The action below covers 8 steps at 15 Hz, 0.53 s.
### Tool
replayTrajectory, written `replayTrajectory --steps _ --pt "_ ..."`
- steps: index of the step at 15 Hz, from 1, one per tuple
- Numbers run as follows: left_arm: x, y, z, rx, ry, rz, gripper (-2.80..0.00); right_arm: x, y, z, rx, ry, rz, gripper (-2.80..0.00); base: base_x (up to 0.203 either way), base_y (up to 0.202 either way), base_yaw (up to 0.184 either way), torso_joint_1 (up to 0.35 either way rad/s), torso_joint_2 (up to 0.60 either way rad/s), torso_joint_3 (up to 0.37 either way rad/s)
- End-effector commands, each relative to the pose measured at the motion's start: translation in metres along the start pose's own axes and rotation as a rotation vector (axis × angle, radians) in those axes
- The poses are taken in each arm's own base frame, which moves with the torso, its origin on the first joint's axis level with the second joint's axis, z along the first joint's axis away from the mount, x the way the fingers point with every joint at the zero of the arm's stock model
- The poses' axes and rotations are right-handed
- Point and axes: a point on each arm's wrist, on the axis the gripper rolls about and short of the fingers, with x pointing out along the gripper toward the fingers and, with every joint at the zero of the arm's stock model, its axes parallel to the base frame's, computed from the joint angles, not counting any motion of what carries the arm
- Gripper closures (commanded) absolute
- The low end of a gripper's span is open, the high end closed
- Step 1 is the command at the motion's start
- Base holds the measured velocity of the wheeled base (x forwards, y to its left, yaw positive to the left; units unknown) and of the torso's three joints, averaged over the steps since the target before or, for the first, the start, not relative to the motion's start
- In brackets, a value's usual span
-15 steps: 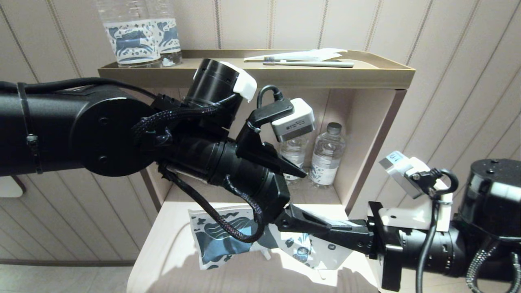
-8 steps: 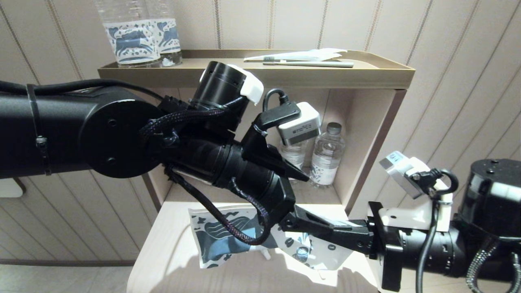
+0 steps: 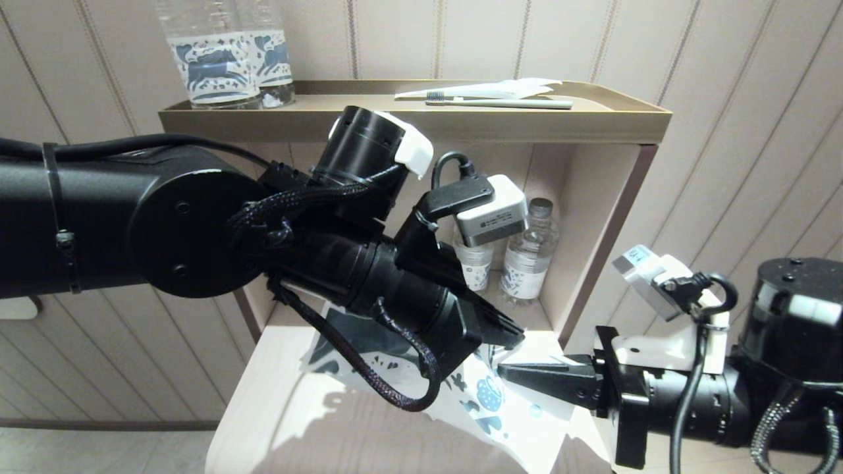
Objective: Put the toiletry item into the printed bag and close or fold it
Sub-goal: Open the storage bag
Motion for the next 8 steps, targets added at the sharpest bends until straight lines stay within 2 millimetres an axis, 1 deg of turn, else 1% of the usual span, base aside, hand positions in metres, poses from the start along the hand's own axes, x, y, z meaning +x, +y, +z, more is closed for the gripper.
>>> replayTrajectory --steps 1,3,5,6,8 --pt "-0.001 -0.001 -0.001 0.000 0.001 -0.005 0.00 0.000 0.001 0.001 -0.003 -0.004 0.004 0.00 0.000 0.000 0.000 0.000 0.00 0.000" --pt "-0.002 -0.002 -0.001 0.001 -0.001 -0.005 0.00 0.000 0.001 0.001 -0.006 -0.005 0.003 0.00 0.000 0.000 0.000 0.000 0.00 0.000" --pt "-0.005 -0.002 0.004 0.002 -0.015 0.004 0.00 0.001 -0.001 -0.001 -0.042 0.002 -0.001 0.00 0.000 0.000 0.000 0.000 0.00 0.000" --pt "-0.009 -0.003 0.008 0.004 -0.027 0.012 0.00 0.001 -0.001 -0.001 -0.078 0.004 -0.008 0.00 0.000 0.000 0.000 0.000 0.00 0.000" --pt "-0.024 -0.006 0.016 -0.006 -0.058 0.034 0.00 0.002 -0.002 0.001 -0.195 0.004 -0.041 0.00 0.000 0.000 0.000 0.000 0.00 0.000"
